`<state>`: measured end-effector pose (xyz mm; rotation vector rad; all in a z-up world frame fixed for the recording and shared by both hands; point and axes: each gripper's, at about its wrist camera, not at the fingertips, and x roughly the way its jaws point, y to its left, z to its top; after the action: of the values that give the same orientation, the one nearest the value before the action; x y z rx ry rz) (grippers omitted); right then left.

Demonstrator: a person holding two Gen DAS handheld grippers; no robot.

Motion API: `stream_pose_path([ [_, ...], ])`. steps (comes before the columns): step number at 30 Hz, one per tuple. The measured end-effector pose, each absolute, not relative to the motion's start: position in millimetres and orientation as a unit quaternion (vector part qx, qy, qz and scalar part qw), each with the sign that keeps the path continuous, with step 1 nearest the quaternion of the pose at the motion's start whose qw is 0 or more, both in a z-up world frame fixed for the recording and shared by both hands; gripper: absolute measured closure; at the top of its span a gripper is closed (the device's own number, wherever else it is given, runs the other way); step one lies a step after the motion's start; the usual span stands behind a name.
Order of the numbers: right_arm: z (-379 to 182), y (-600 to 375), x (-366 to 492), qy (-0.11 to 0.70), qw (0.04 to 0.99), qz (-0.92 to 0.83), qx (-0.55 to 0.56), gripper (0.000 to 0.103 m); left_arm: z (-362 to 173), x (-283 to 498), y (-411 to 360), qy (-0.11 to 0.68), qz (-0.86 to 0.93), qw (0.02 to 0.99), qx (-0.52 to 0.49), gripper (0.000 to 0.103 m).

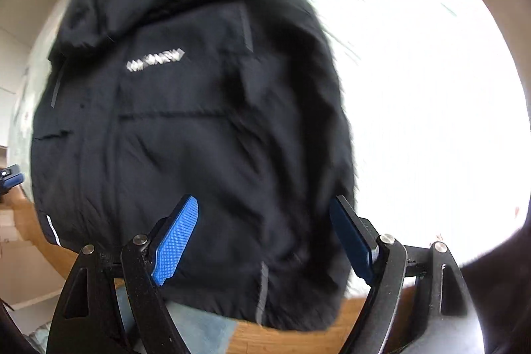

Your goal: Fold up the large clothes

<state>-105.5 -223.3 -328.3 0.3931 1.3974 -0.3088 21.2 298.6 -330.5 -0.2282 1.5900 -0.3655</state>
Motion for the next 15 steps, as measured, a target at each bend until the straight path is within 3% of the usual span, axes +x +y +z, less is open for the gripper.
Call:
stream_pose_path([
  [9, -351.5, -233.9, -170.1, 0.677, 0.689, -0.169, 0.197, 0.019, -364.4, -19.4, 312.9, 0.743, -0.179, 0.636, -0.108, 0.031],
  [15, -360.2, -248.5, -203.2, 0.686, 0.675, -0.151, 0.228, 0.028, -392.8, -45.0, 311.4, 0.764, -0.185, 0.600, -0.148, 0.031],
])
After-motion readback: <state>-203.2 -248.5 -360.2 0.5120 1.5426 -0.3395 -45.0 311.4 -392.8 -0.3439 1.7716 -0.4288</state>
